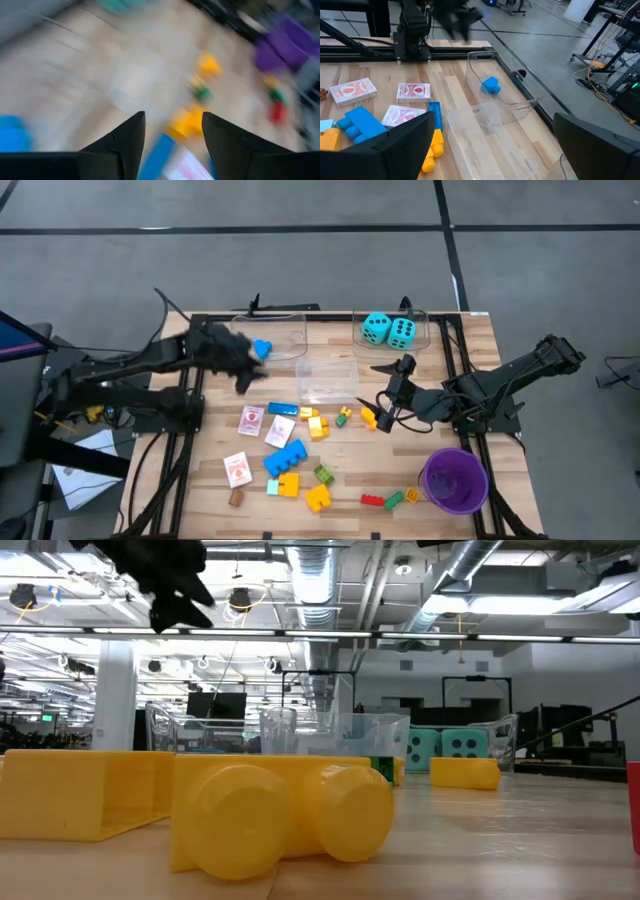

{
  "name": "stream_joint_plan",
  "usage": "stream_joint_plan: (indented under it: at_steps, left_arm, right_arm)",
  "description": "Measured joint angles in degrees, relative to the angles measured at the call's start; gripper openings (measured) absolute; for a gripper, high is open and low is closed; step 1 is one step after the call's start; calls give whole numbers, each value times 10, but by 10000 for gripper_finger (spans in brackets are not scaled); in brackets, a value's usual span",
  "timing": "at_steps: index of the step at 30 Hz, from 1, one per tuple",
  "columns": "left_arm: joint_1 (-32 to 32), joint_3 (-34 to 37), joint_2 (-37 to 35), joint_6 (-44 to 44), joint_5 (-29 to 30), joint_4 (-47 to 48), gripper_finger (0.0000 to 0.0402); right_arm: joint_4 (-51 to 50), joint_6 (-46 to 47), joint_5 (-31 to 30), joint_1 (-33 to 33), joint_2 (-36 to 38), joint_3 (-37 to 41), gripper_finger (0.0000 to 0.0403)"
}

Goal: Pick & Place Toys
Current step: Put the brown game piece into the top left transparent bin

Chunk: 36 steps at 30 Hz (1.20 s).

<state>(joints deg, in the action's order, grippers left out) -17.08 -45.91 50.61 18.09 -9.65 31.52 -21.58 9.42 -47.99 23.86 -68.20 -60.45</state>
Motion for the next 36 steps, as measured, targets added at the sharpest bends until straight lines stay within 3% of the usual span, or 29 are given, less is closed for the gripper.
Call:
stream_joint_plan:
  at_steps: [4,9,16,22,36]
  left_arm:
    - [138,0,10,66,-3,18,193]
    - [314,0,38,188,42,13,213]
    - [478,0,134,471,22,22,253]
    - [514,0,215,662,-85,40,286]
    - [551,0,298,813,-99,22,278]
  right_arm:
    - [-12,14,0,0,0,0,395]
    - [-13,26,0,1,0,0,395]
    - [-12,37,1,5,0,0,395]
    - [-13,41,1,7,0,0,395]
    - [-13,12,1,24,0,0,395]
